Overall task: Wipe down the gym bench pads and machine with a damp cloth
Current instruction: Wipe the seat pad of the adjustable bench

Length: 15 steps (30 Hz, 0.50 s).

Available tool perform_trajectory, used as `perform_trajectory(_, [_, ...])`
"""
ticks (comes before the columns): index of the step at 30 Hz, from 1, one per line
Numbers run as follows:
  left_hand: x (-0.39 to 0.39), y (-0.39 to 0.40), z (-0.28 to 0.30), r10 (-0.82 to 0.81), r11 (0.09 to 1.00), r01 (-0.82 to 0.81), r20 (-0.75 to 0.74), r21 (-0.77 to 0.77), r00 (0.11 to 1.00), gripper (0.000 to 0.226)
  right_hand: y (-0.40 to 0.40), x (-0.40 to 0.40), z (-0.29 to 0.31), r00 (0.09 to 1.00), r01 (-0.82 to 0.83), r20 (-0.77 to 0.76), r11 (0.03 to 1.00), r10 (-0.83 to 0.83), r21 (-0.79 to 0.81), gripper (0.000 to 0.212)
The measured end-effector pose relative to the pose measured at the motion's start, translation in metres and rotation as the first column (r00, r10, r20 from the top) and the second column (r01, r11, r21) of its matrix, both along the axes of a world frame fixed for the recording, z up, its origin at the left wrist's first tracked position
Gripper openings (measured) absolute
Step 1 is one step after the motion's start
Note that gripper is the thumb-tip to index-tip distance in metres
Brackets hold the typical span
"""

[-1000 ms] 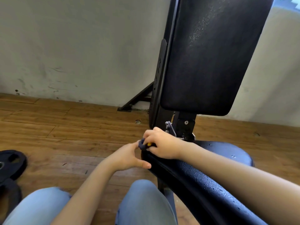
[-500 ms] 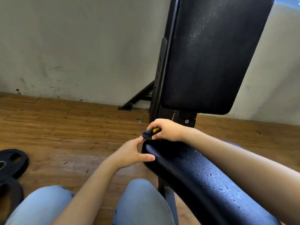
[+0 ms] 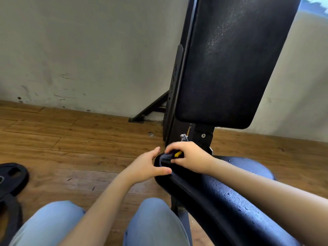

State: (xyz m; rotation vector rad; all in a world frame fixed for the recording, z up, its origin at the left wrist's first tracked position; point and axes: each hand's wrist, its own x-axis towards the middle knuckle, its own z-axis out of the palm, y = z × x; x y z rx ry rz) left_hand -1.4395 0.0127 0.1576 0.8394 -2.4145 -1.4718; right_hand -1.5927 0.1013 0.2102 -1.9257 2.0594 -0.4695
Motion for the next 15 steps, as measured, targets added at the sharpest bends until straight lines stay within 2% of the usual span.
perform_trajectory(2, [0.0,0.001,0.001,-0.003,1.0,0.003,0.001,0.006,1.0,0.098,-0.008,-0.005,0.004,0.999,0.02,0.026,0.999,-0.021,0.026,0.048])
perform_trajectory(6, [0.0,0.002,0.001,-0.002,1.0,0.001,0.006,0.025,1.0,0.097,-0.019,-0.006,0.003,0.997,-0.022,-0.073,0.999,0.024,0.037,0.027])
perform_trajectory(9, [0.002,0.001,0.002,-0.05,0.999,0.05,0.043,0.019,0.998,0.101,0.008,-0.002,0.006,0.971,-0.192,-0.13,0.979,0.2,0.07,0.028])
perform_trajectory(12, [0.004,0.003,0.004,-0.081,0.996,0.083,0.069,-0.026,0.994,0.105,0.02,-0.01,0.025,0.937,-0.313,-0.099,0.93,0.336,0.195,0.029])
perform_trajectory(15, [0.005,0.004,0.005,-0.081,0.997,0.082,0.051,-0.015,0.995,0.1,-0.013,-0.014,0.028,0.954,-0.221,-0.173,0.965,0.245,0.144,0.026])
